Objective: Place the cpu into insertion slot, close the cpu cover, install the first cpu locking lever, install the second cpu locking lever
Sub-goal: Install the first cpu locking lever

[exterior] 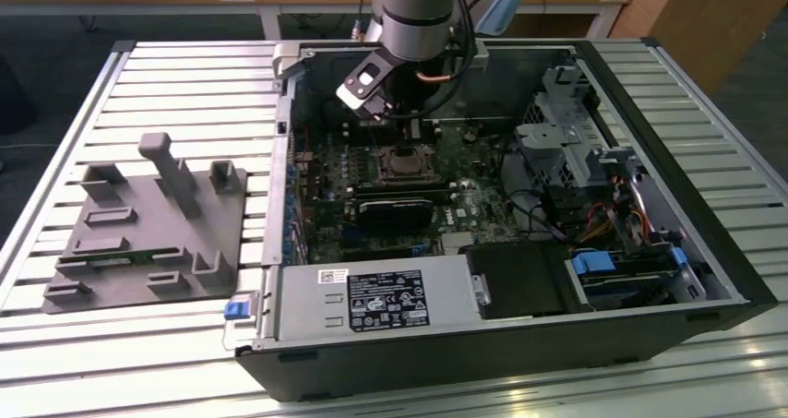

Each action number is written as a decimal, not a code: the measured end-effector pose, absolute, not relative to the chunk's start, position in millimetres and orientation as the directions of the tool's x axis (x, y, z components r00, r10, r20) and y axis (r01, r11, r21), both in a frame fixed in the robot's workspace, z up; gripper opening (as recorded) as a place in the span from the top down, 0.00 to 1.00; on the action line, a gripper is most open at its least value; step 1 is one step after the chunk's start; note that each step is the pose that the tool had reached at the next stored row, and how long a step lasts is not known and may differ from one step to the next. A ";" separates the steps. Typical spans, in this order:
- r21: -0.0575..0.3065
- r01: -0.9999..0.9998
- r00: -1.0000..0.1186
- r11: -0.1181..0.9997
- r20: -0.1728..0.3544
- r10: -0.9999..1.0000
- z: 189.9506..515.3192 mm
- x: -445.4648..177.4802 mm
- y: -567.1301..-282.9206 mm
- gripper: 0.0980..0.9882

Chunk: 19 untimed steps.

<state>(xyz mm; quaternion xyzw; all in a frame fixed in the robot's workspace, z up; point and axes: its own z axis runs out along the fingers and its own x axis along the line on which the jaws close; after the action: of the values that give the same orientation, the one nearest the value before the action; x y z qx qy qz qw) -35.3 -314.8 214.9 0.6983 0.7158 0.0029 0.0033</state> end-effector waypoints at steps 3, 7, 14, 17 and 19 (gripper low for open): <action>0.009 1.000 -0.025 0.025 -0.001 1.000 219.5 -35.3 -314.8 0.99; 0.009 1.000 -0.025 0.025 -0.001 1.000 222.3 -35.3 -314.8 0.99; 0.009 1.000 -0.025 0.025 -0.001 1.000 225.7 -35.2 -314.8 0.99; 0.009 1.000 -0.025 0.025 -0.001 1.000 226.8 -35.2 -314.8 0.99; 0.009 1.000 -0.025 0.025 -0.001 1.000 227.2 -35.0 -314.7 0.99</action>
<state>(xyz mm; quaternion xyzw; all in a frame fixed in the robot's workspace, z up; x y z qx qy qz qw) -35.0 -314.7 227.2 0.6982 0.7159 0.0030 0.0033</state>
